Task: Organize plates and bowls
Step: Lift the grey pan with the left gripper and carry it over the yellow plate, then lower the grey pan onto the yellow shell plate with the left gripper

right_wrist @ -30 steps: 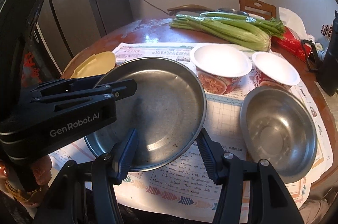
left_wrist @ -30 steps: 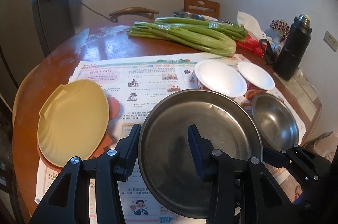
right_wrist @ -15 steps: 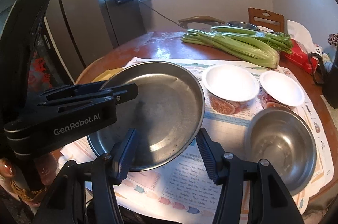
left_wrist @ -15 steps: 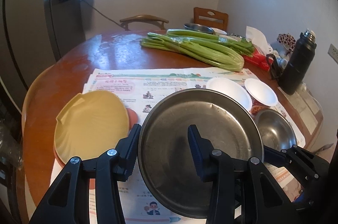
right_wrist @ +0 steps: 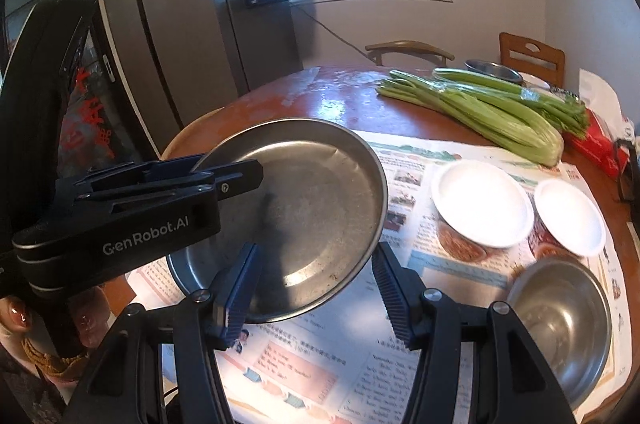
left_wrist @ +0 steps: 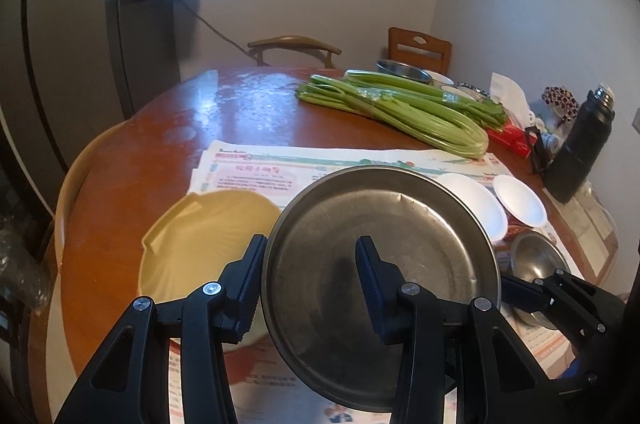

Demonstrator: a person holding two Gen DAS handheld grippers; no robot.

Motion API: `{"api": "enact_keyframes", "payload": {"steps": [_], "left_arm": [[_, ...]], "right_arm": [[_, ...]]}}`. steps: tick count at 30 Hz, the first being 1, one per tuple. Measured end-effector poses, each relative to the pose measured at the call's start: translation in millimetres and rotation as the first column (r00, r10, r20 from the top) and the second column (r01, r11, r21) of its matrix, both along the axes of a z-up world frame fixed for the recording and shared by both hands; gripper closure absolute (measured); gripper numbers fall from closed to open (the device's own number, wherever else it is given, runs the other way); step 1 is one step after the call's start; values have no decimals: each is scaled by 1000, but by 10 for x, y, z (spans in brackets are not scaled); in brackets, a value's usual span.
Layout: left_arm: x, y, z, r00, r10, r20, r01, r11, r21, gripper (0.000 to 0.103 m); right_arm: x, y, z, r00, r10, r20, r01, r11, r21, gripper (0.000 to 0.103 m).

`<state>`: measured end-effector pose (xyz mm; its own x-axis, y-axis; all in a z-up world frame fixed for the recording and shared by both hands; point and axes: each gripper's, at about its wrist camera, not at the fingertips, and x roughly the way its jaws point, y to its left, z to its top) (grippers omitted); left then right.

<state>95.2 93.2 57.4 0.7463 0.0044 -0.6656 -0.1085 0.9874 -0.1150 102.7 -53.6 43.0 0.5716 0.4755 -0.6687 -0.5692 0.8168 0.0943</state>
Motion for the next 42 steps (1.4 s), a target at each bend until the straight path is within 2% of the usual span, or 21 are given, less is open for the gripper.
{"api": "enact_keyframes", "payload": {"steps": [5, 11, 17, 24, 42], "left_arm": [[29, 248, -22, 1000, 20, -3, -20, 1000, -17, 58], [6, 532, -49, 998, 56, -3, -56, 998, -2, 58], [17, 766, -209, 997, 75, -25, -76, 997, -26, 58], [69, 894, -425, 995, 81, -58, -84, 995, -59, 58], [234, 1017, -715, 991, 77, -112, -85, 994, -73, 58]], "right_arm": [[67, 224, 32, 1000, 28, 1, -28, 1000, -6, 45], [108, 542, 43, 998, 70, 2, -70, 997, -16, 45], [136, 781, -35, 995, 94, -17, -95, 995, -43, 45], [174, 930, -179, 994, 102, -47, -105, 992, -76, 45], [309, 1068, -419, 992, 89, -92, -99, 989, -108, 45]]}}
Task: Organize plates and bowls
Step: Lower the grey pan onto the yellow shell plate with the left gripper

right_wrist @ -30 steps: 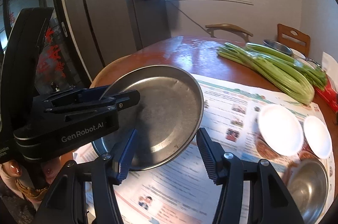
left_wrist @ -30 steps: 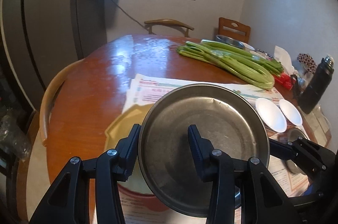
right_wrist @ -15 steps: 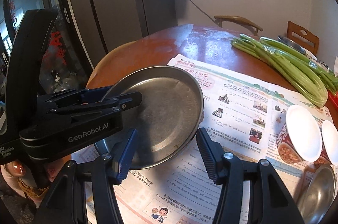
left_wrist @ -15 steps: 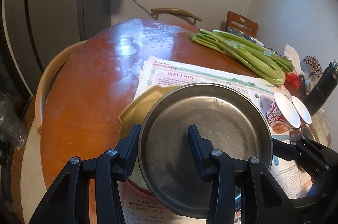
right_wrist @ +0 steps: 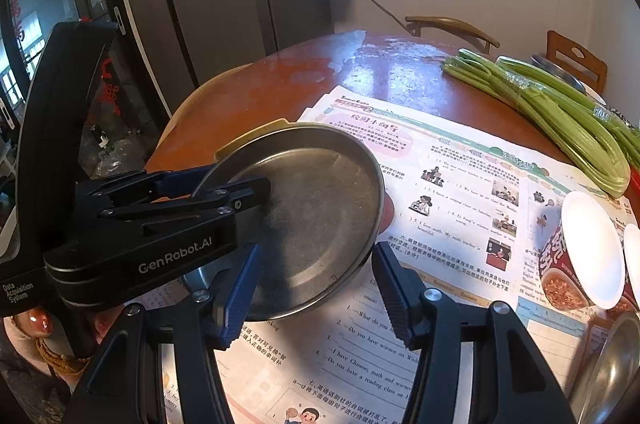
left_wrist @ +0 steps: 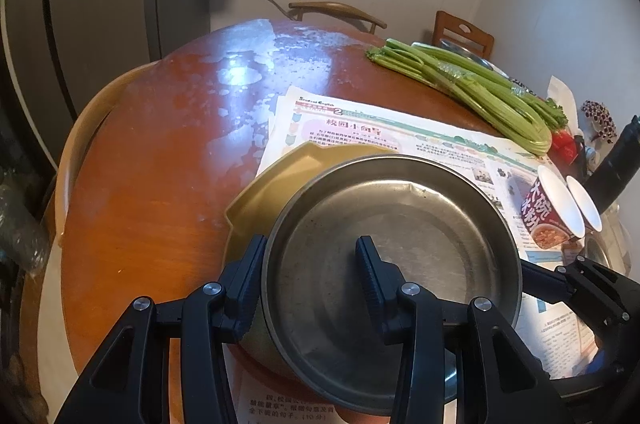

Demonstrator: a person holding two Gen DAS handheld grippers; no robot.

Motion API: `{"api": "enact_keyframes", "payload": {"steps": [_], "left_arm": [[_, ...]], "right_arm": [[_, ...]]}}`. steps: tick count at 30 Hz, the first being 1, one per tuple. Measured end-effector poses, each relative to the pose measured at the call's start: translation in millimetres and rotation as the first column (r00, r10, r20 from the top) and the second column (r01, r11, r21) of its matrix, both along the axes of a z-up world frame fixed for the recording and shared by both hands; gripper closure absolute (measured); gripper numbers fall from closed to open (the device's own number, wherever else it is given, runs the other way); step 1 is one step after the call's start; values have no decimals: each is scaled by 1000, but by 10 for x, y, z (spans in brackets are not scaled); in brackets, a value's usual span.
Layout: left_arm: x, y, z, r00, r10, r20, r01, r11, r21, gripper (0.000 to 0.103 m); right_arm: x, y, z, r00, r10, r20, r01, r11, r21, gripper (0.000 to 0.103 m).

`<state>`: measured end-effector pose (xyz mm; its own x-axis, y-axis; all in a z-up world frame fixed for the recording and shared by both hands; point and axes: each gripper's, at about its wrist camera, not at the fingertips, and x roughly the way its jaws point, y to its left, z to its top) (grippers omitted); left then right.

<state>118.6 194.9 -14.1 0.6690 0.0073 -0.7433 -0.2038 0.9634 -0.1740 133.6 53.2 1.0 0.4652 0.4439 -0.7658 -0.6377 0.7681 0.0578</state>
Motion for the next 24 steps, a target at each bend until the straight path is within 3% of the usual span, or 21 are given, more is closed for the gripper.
{"api": "enact_keyframes", "payload": {"steps": [24], "left_arm": [[9, 61, -55, 1000, -3, -15, 2, 999, -38, 55]], "right_arm": [[-13, 48, -33, 1000, -18, 3, 18, 1000, -16, 45]]}}
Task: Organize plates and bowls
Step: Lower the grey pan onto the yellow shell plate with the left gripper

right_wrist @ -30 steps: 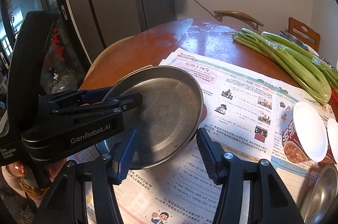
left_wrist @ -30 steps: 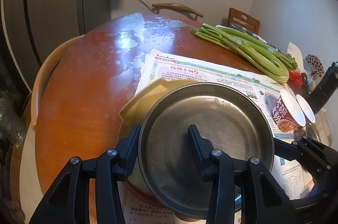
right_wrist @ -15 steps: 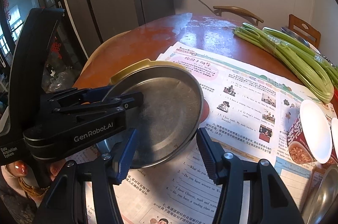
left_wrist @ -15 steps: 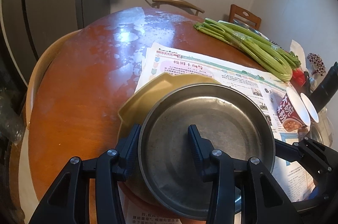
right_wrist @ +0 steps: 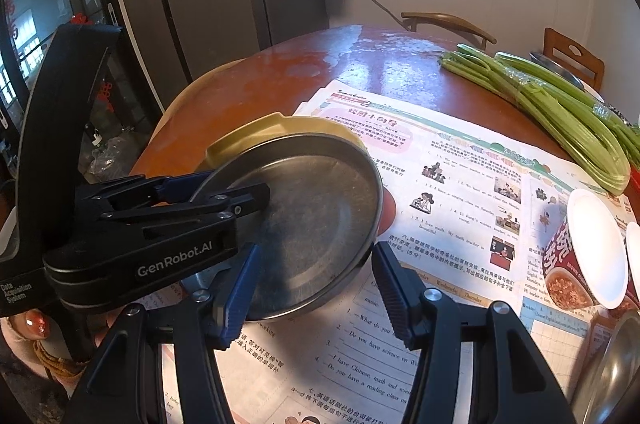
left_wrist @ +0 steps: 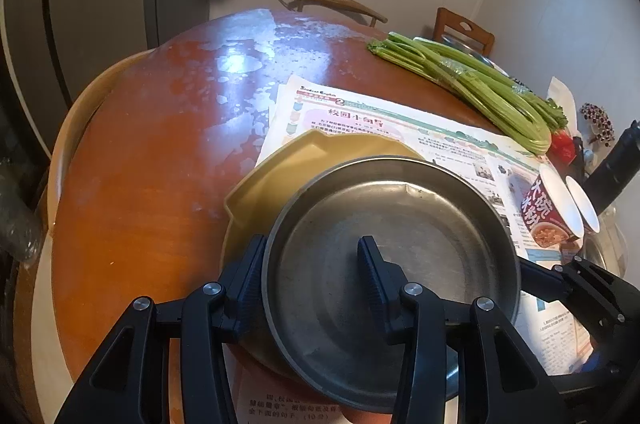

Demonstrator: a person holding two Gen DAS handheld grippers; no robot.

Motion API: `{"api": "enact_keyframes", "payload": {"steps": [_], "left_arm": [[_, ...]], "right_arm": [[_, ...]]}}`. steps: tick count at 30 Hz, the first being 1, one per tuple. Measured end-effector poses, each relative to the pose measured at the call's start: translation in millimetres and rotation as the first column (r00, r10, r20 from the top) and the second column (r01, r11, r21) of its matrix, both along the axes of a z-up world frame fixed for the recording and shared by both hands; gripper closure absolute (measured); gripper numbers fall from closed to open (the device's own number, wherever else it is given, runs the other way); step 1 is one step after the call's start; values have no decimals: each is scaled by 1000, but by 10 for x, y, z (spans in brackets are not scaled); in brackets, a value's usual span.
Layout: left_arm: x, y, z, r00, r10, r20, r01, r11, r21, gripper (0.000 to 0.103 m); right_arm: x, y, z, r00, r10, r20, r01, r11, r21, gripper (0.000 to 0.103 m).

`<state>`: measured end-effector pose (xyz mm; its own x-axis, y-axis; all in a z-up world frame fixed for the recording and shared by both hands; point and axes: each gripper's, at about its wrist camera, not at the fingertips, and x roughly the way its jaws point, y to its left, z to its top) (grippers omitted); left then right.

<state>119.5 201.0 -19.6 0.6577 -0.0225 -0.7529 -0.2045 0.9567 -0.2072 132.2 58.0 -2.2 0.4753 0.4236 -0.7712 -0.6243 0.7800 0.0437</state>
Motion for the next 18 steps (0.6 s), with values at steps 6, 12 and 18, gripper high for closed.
{"api": "enact_keyframes", "payload": {"steps": [6, 12, 18], "left_arm": [[-50, -38, 103, 1000, 8, 20, -8, 1000, 11, 55], [-78, -38, 169, 999, 32, 32, -33, 999, 27, 54], [-113, -55, 229, 998, 37, 44, -38, 999, 30, 54]], "right_arm": [[-14, -30, 47, 1000, -14, 21, 13, 1000, 3, 45], [-12, -74, 65, 1000, -21, 22, 21, 1000, 12, 45], [-36, -122, 109, 999, -24, 29, 23, 999, 26, 45]]}}
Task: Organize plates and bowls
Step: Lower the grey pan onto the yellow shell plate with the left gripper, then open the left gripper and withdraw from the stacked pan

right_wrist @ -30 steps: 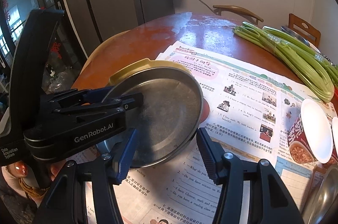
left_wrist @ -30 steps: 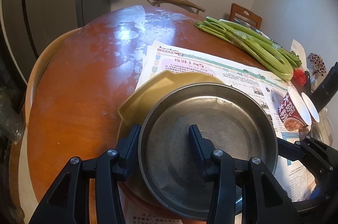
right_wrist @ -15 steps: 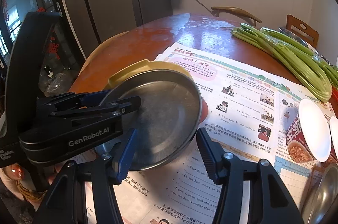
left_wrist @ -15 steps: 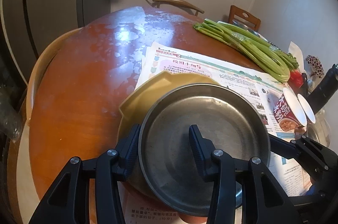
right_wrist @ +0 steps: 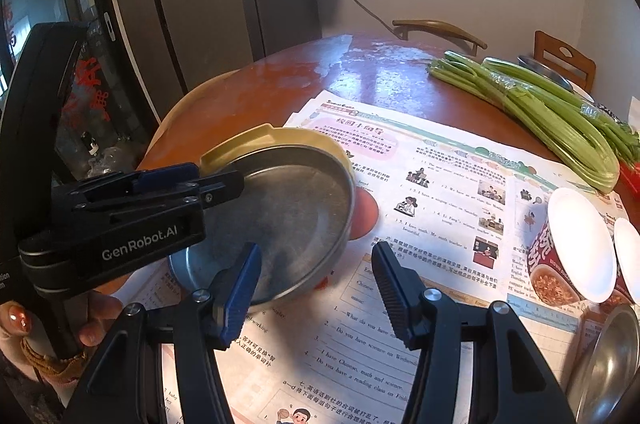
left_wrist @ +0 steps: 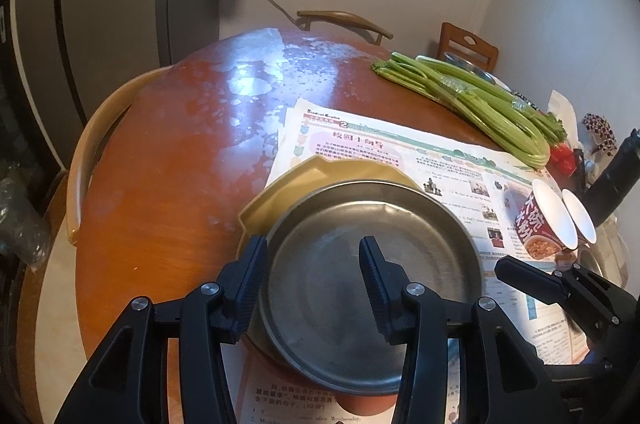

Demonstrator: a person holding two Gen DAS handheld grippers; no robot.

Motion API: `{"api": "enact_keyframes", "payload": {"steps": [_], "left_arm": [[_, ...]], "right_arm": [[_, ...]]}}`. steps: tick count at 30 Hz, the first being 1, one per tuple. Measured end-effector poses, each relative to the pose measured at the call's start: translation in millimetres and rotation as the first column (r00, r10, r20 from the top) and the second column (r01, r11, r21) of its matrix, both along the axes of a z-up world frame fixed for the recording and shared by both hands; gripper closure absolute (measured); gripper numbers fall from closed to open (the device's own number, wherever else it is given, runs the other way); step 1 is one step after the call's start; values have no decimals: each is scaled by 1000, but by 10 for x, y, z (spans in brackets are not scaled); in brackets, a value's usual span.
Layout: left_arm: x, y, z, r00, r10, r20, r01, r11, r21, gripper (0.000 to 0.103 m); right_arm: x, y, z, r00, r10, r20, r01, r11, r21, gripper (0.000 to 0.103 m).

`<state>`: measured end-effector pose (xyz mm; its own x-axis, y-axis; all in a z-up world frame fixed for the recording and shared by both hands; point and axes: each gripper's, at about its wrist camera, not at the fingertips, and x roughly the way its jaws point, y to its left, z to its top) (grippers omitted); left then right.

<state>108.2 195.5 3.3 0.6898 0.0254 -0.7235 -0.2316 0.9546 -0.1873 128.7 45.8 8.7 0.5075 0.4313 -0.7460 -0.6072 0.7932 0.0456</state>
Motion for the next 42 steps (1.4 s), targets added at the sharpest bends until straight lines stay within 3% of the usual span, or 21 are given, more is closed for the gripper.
{"api": "enact_keyframes", "payload": {"steps": [22, 42], "left_arm": [[-216, -249, 300, 998, 4, 67, -4, 1000, 4, 52], [-327, -811, 594, 989, -81, 120, 78, 996, 32, 52]], "right_arm": [[-61, -344, 226, 997, -56, 48, 52, 996, 73, 45], [-182, -908, 577, 979, -154, 131, 137, 981, 136, 45]]}}
